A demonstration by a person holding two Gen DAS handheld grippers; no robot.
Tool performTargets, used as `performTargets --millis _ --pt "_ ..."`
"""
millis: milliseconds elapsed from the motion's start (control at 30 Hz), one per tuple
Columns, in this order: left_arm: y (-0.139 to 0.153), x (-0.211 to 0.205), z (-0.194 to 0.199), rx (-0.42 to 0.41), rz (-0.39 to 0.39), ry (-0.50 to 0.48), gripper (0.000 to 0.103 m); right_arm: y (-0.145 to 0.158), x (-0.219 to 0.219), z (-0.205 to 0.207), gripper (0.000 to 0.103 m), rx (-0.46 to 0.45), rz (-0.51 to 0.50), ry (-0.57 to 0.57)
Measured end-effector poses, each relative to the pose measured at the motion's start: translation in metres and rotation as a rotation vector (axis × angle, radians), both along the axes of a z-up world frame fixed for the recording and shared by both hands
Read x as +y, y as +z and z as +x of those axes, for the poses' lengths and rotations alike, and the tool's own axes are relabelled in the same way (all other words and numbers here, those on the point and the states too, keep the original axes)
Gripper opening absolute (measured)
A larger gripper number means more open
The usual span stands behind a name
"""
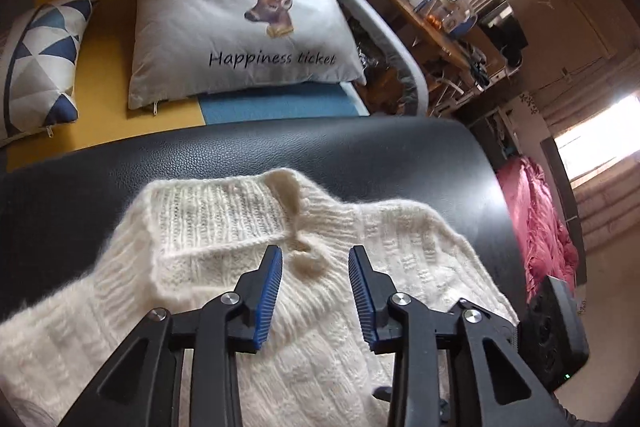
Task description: Fold clothes
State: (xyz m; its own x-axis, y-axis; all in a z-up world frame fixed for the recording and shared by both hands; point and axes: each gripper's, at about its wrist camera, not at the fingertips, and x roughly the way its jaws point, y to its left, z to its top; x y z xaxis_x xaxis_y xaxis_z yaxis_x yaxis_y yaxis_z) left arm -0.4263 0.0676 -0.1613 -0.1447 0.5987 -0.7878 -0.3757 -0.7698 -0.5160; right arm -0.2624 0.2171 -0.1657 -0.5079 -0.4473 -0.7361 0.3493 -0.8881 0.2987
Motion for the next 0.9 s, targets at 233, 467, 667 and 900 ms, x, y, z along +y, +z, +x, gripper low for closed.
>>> performTargets --millis 233,467,667,900 --pt "-0.013 0.008 -0.016 -0.045 0.022 -0.039 0.034 0.0 0.004 0.0 0.076 0.01 -0.049 0.015" --pt "0.008 0.033 0.001 0.066 0.091 -0.144 0.002 0.0 0.002 0.001 0.08 0.017 -0.052 0.018" --pt "0.032 0.021 -0.001 0.184 0.154 -0.059 0.002 -0.001 0.004 -0.001 0.08 0.02 -0.072 0.011" --pt "-0.013 0.036 -0.015 0.139 -0.017 -0.046 0.002 -0.002 -0.009 0.0 0.081 0.033 0.002 0.006"
